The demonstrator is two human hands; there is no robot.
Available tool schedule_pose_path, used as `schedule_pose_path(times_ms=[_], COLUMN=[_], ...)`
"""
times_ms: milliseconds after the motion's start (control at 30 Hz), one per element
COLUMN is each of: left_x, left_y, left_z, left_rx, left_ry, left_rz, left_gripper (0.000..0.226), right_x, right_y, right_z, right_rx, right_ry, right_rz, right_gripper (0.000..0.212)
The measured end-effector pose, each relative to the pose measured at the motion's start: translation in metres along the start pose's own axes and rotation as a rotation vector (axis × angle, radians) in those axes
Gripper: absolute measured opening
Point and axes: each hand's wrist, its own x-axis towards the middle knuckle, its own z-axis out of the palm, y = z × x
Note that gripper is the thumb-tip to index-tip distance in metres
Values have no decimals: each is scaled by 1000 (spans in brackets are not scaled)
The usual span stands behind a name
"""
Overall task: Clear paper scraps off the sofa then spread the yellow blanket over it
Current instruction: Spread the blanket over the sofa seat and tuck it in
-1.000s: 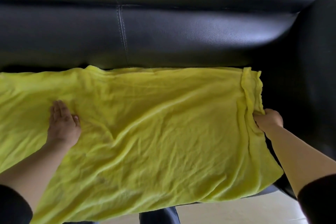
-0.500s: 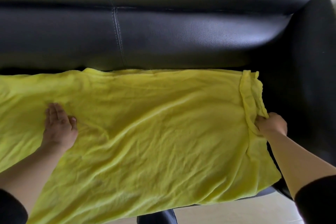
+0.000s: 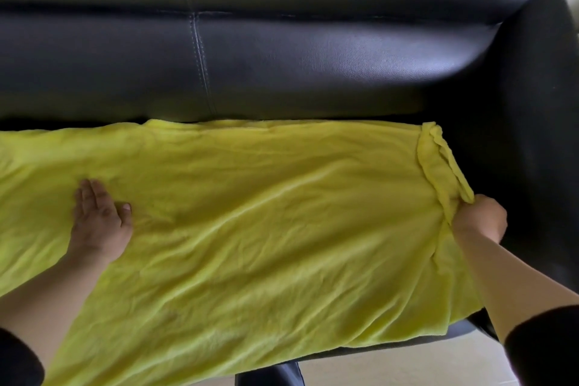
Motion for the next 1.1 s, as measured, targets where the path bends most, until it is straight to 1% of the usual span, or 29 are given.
schedule_pose_path(times_ms=[100, 267, 400, 467, 533, 600, 667, 767, 833, 933, 1100], left_x=[-1, -2, -13, -23, -35, -48, -61, -68, -68, -65, -63], left_y=[0, 2, 23, 41, 64, 88, 108, 123, 126, 121, 112], left_z=[2, 8, 6, 6, 11, 21, 33, 40, 40, 36, 33], left_rx=[-2, 56, 90, 114, 142, 160, 160, 137, 140, 174, 202], left_ry=[18, 54, 67, 56, 4, -22, -64, -79, -82, -95, -117], left_rz=[-3, -23, -18, 53, 187, 291, 319, 278, 264, 261, 230], left_gripper=[67, 63, 56, 56, 65, 66, 69, 74, 74, 76, 83], right_x=[0, -5, -6, -4, -3, -2, -1, 1, 3, 4, 6], right_y=[-2, 0, 0, 1, 1, 1, 0, 1, 2, 8, 17], right_z=[-1, 1, 1, 1, -2, -6, -10, -15, -18, -19, -19], right_rx=[-52, -89, -60, -69, -75, -74, -101, -157, -183, -166, -185], right_ry=[-30, -110, -160, -163, -178, -210, -236, -214, -162, -113, -83], right_rz=[-17, -117, -145, -126, -96, -75, -70, -84, -126, -187, -234], right_gripper=[10, 13, 9, 11, 14, 17, 20, 23, 20, 16, 17])
